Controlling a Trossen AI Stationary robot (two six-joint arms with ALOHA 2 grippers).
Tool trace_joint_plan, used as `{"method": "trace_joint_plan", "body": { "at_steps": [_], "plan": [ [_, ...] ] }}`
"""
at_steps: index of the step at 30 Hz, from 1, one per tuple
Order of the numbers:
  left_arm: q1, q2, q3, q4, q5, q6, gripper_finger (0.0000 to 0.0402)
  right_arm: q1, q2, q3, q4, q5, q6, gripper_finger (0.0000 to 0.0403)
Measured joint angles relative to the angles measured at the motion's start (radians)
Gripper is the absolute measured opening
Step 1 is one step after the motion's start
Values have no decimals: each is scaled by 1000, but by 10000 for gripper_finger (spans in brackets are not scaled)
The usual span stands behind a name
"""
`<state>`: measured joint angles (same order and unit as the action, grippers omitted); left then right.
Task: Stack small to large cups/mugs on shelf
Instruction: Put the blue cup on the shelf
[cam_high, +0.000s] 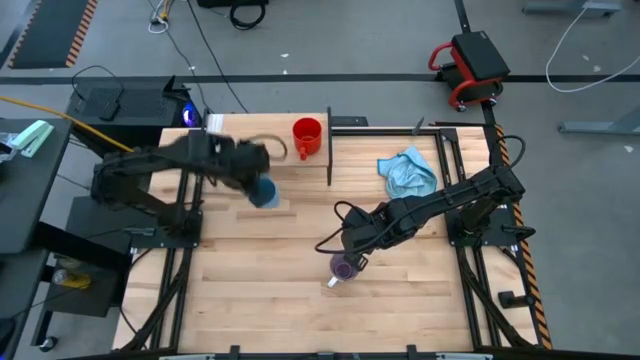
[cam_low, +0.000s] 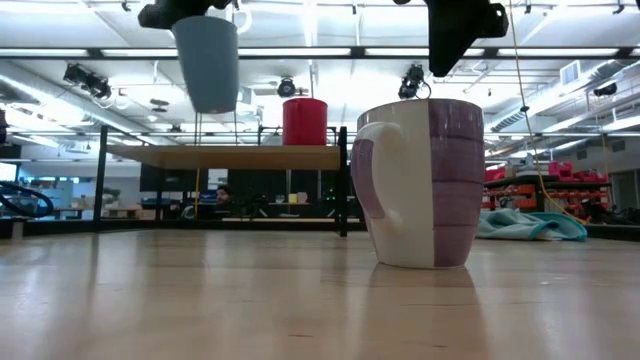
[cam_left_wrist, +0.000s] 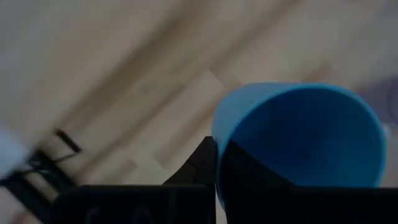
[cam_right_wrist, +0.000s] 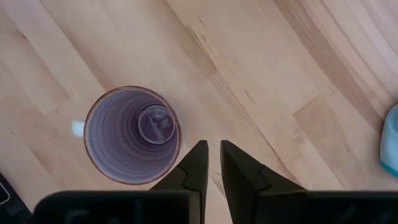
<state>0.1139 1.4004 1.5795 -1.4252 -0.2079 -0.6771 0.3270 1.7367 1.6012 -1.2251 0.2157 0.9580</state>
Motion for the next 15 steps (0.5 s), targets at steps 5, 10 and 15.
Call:
{"method": "trace_joint_plan", "body": {
  "at_steps": [5, 10, 15],
  "plan": [
    [167, 27, 105, -61, -22, 123, 10, -5, 0, 0, 0, -7, 0, 50],
    [312, 93, 224, -87, -28, 254, 10, -20, 0, 0, 1, -12, -6, 50],
    [422, 204, 355, -139, -23, 375, 10, -30, 0, 0, 1, -15, -11, 50]
  ]
}}
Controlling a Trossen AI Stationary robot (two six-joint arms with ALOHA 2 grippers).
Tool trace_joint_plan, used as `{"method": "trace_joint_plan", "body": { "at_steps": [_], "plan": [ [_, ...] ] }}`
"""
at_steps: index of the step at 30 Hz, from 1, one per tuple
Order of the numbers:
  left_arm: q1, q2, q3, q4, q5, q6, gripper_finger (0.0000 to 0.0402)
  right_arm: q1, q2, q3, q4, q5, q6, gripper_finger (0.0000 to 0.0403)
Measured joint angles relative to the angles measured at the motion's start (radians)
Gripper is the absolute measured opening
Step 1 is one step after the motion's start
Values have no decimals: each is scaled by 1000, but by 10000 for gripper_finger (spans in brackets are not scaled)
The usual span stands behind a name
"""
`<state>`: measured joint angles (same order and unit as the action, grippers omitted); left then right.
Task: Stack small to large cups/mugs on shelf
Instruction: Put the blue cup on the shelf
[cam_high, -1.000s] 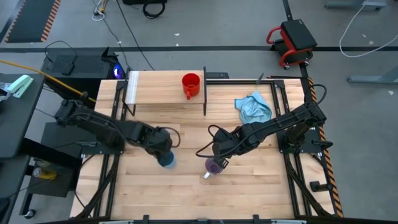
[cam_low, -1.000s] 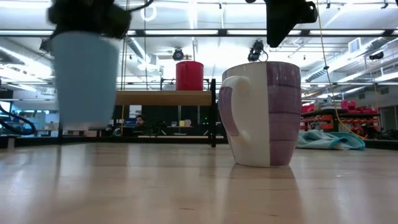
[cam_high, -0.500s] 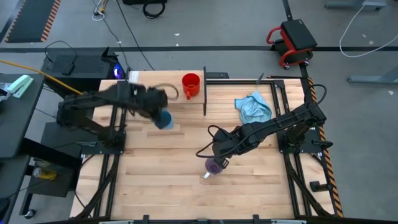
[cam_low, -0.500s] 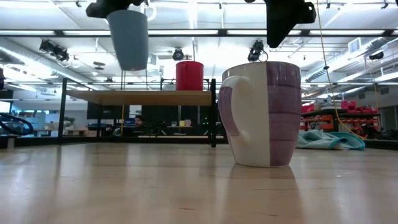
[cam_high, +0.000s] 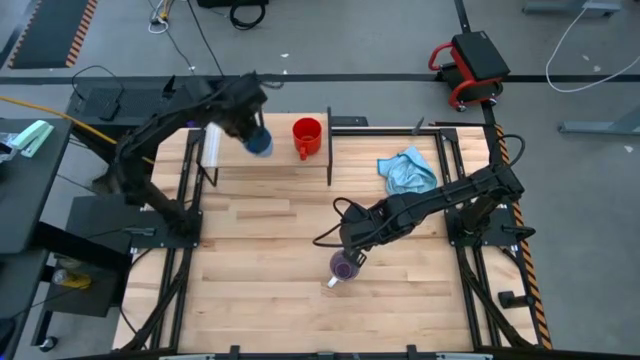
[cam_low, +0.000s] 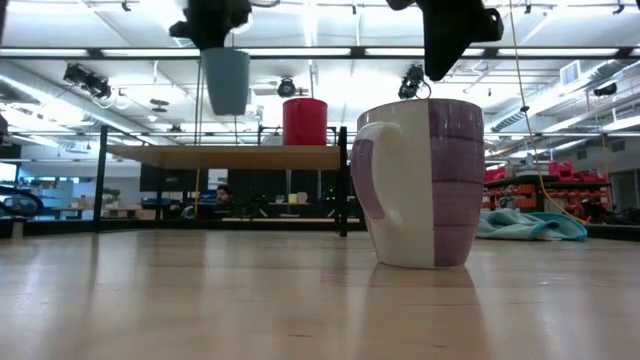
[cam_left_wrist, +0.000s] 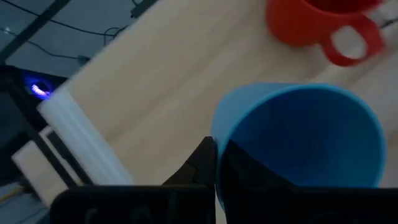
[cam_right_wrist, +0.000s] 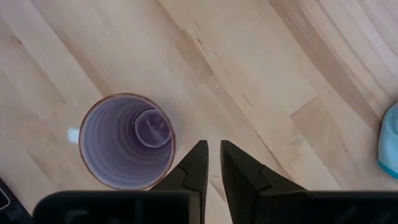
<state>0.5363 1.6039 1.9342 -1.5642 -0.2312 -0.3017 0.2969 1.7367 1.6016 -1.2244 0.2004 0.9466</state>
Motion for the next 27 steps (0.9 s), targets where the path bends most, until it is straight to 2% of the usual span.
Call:
{"method": "trace_joint_plan", "body": {
  "at_steps": [9, 13, 17, 27],
  "plan": [
    [139, 172, 169, -5, 126, 162, 10, -2, 0, 0, 0, 0, 1, 50],
    [194, 199, 167, -5, 176, 191, 10, -2, 0, 0, 0, 0, 3, 50],
    [236, 199, 142, -6, 184, 194, 10, -3, 0, 0, 0, 0, 1, 50],
    [246, 204, 136, -7, 218, 227, 10, -39, 0, 0, 3, 1, -29, 50]
  ]
}}
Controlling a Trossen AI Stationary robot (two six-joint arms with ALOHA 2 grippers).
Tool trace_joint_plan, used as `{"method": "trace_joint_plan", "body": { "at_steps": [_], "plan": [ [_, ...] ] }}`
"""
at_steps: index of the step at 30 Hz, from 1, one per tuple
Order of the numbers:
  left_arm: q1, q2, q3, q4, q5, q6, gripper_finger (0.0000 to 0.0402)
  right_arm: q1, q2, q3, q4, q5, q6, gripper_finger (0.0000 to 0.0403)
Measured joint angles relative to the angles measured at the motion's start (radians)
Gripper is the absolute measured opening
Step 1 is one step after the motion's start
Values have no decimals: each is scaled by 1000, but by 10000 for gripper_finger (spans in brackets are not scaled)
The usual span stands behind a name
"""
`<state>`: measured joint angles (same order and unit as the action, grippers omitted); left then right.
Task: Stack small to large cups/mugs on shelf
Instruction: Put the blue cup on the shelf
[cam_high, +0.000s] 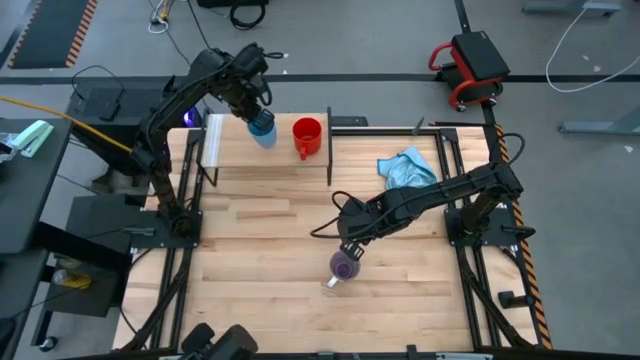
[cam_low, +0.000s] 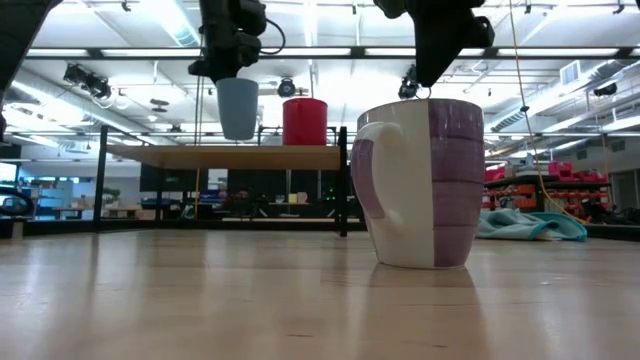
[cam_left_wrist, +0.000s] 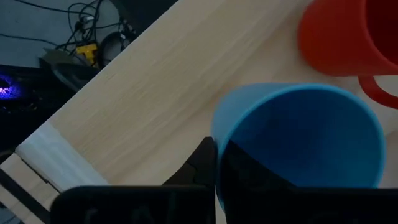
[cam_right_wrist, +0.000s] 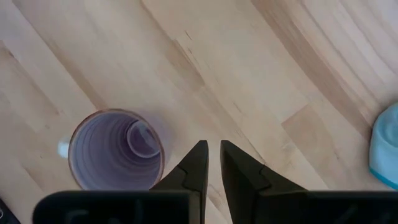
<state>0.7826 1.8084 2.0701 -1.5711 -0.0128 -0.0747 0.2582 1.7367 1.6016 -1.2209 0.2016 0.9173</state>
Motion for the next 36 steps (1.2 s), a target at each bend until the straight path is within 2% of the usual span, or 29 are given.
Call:
{"method": "trace_joint_plan", "body": {
  "at_steps": [36],
  "plan": [
    [35, 48, 0, 0, 2, 3, 10, -7, 0, 0, 18, -1, 7, 50]
  ]
}}
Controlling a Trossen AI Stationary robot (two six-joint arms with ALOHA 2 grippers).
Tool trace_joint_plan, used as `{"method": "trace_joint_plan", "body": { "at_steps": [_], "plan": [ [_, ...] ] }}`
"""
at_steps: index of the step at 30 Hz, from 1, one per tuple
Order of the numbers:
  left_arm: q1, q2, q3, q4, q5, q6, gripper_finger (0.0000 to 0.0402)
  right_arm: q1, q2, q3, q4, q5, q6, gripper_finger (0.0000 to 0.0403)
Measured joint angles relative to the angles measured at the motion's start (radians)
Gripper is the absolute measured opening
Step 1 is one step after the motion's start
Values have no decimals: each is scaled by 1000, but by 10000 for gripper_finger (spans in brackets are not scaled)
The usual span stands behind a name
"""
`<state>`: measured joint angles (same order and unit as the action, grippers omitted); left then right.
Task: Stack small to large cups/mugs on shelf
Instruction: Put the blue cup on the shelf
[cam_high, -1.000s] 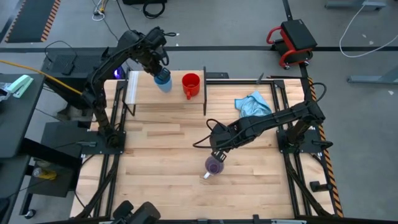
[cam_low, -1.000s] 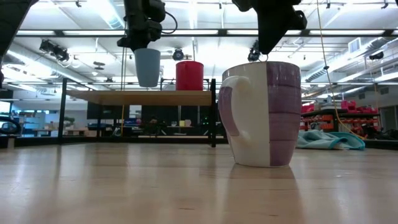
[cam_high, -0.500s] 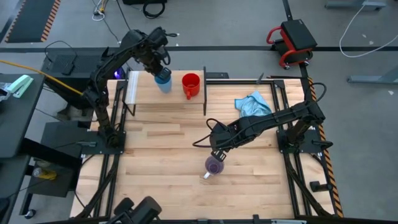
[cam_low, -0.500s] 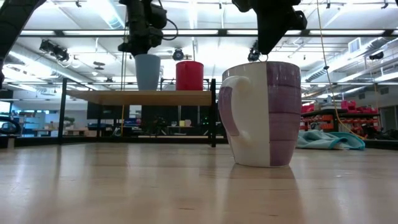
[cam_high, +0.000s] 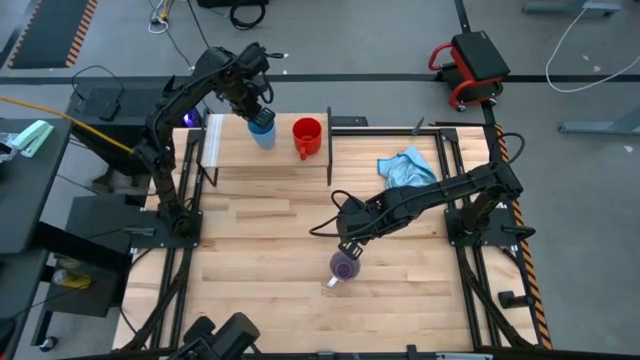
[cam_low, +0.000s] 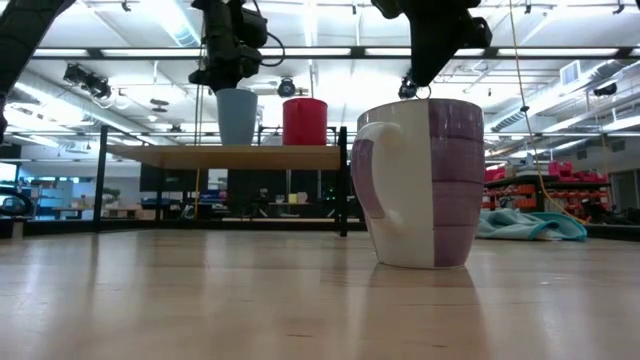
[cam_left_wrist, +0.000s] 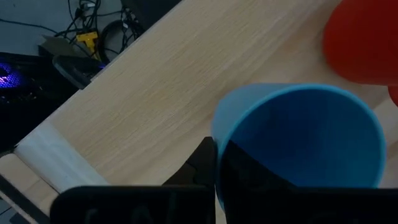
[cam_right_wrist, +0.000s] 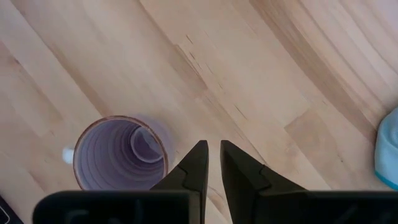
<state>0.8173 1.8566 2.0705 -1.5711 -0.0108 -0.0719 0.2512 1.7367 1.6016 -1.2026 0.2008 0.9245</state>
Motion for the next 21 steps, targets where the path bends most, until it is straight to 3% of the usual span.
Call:
{"method": "trace_joint_plan", "body": {
  "at_steps": [21],
  "plan": [
    [0, 22, 0, 0, 16, -3, 24, 0, 0, 0, 1, 0, 19, 50]
  ]
}}
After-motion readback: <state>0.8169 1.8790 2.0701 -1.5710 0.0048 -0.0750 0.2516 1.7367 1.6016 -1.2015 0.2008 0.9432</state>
